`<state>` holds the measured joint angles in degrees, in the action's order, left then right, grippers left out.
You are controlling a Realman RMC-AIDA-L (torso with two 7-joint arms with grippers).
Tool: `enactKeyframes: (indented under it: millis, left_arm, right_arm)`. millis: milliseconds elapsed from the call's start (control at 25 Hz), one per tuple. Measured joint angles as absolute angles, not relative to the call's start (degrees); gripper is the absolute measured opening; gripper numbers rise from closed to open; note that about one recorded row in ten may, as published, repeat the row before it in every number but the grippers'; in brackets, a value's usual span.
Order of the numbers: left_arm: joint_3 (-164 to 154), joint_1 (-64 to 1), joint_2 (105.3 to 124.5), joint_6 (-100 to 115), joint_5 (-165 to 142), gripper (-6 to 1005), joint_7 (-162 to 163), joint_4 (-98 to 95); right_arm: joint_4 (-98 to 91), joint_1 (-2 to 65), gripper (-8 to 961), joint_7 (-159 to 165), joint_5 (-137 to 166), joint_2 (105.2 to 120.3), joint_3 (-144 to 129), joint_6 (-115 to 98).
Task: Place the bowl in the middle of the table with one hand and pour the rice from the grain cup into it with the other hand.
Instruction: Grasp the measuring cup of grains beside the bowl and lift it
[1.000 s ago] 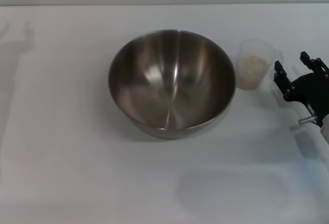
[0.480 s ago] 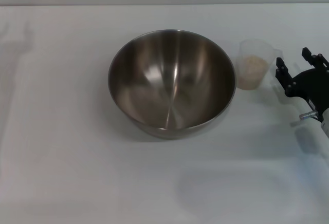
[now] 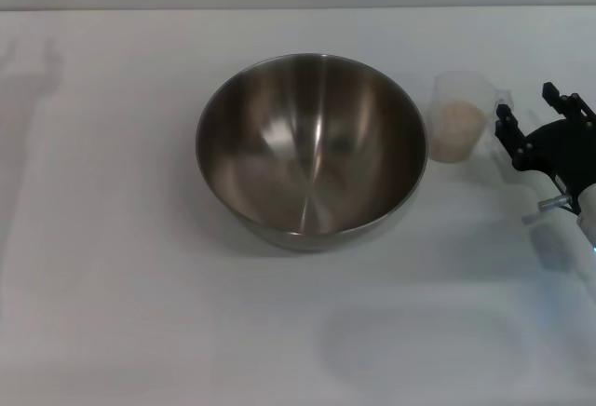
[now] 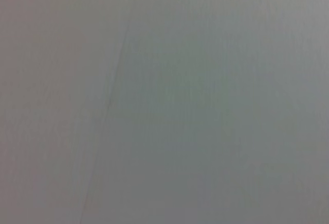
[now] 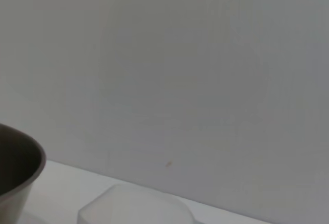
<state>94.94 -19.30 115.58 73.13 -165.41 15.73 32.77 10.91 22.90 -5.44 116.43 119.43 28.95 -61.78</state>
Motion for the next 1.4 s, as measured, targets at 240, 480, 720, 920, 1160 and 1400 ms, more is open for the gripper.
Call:
enactKeyframes:
  millis: [240,480,720,920,1160,1400]
  left_arm:
    - [95.3,-19.4,115.57,73.1,-165.4,483,15.7,32.5]
    - [95.4,-19.5,115.52,73.1,-165.4,483,15.7,32.2]
    - [95.4,-19.5,115.42,73.5,-165.4,483,15.7,32.1]
    - [95.4,-19.5,115.39,73.5,-165.4,483,15.7,32.1]
    - [95.4,-19.5,115.39,73.7,-165.4,483,15.7,32.1]
    - [95.4,-19.4,115.55,74.5,-165.4,483,15.7,32.1]
  right_arm:
    - [10.8,23.4,607,-5.4,116.2,119.44,29.3,-61.1]
    - [10.8,24.2,607,-5.4,116.2,119.43,29.4,-59.8]
    - [10.7,24.5,606,-5.4,116.2,119.38,29.5,-59.6]
    - [10.6,24.7,605,-5.4,116.2,119.43,29.6,-59.6]
    - [10.6,25.2,532,-5.5,116.3,119.45,29.2,-59.6]
    - [10.2,25.5,281,-5.5,116.5,119.44,29.0,-59.6]
